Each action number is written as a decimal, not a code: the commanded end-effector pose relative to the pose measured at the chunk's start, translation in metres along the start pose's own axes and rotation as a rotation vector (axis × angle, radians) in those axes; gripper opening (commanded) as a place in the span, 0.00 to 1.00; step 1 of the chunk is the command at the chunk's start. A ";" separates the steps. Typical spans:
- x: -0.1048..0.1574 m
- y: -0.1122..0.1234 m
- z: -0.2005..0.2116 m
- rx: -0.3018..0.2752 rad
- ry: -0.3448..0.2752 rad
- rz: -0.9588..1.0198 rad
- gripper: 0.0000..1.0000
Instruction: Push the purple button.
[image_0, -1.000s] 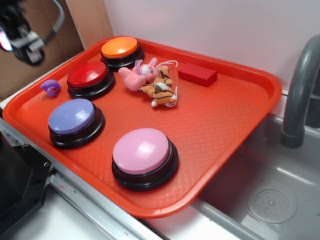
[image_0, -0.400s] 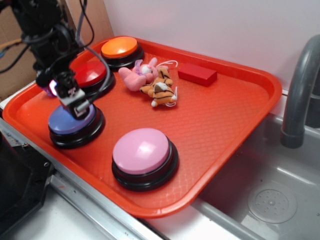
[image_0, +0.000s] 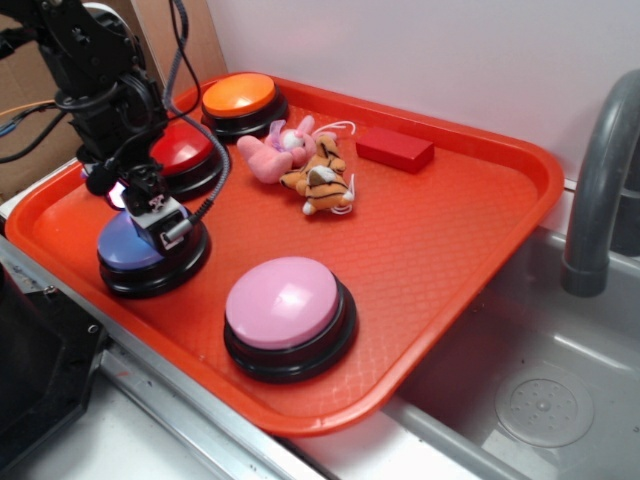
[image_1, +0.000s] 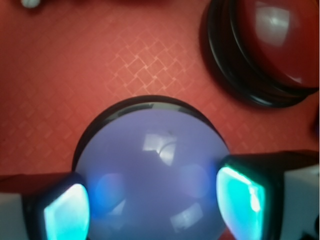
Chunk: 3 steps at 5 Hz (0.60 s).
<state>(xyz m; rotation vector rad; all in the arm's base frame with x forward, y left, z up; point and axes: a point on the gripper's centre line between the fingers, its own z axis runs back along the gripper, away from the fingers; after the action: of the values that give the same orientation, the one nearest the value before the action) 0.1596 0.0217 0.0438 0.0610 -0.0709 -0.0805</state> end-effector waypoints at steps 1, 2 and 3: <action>0.003 0.013 0.062 0.023 -0.099 -0.008 1.00; 0.008 0.019 0.091 0.011 -0.081 -0.078 1.00; 0.009 0.027 0.103 -0.014 -0.083 -0.110 1.00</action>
<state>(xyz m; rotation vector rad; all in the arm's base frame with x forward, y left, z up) 0.1533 0.0384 0.1346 0.0385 -0.1119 -0.1927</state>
